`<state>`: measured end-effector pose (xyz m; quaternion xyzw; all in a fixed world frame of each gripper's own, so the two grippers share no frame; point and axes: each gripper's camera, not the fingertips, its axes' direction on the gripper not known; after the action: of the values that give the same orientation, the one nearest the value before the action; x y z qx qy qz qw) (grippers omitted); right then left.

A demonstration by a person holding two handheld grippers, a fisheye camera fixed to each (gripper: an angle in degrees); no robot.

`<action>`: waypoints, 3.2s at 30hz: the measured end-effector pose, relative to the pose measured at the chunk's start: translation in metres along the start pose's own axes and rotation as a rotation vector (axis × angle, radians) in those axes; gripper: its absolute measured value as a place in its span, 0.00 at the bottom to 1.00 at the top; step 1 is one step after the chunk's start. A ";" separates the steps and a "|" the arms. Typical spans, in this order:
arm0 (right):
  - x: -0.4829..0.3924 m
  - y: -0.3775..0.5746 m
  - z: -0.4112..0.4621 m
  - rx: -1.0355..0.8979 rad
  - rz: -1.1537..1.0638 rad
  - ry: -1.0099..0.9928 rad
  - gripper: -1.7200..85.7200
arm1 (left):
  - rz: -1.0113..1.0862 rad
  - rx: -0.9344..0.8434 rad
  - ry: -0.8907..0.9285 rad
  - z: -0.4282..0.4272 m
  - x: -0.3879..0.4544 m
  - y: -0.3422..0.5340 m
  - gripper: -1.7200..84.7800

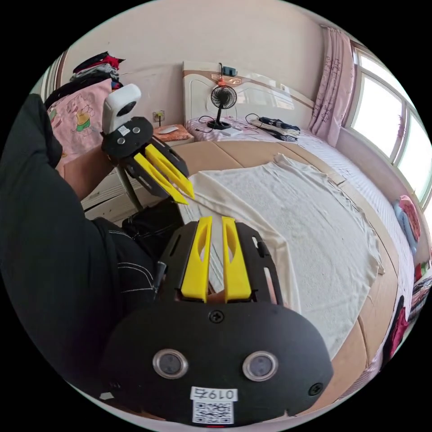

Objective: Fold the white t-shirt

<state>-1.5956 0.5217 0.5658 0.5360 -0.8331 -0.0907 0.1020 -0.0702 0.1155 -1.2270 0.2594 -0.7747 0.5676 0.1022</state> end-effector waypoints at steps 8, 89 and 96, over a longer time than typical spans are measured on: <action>-0.012 -0.007 0.047 -0.025 -0.067 -0.020 0.02 | -0.050 -0.139 -0.097 0.006 -0.011 0.011 0.03; -0.067 0.051 -0.015 -0.077 0.227 0.111 0.09 | -0.521 -0.079 -0.102 0.005 -0.068 0.007 0.05; -0.059 0.095 -0.087 -0.168 0.428 0.268 0.13 | -0.395 0.100 -0.045 -0.016 -0.056 -0.031 0.03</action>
<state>-1.6313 0.6106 0.6698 0.3447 -0.8959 -0.0642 0.2726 -0.0089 0.1395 -1.2218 0.4236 -0.6817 0.5683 0.1812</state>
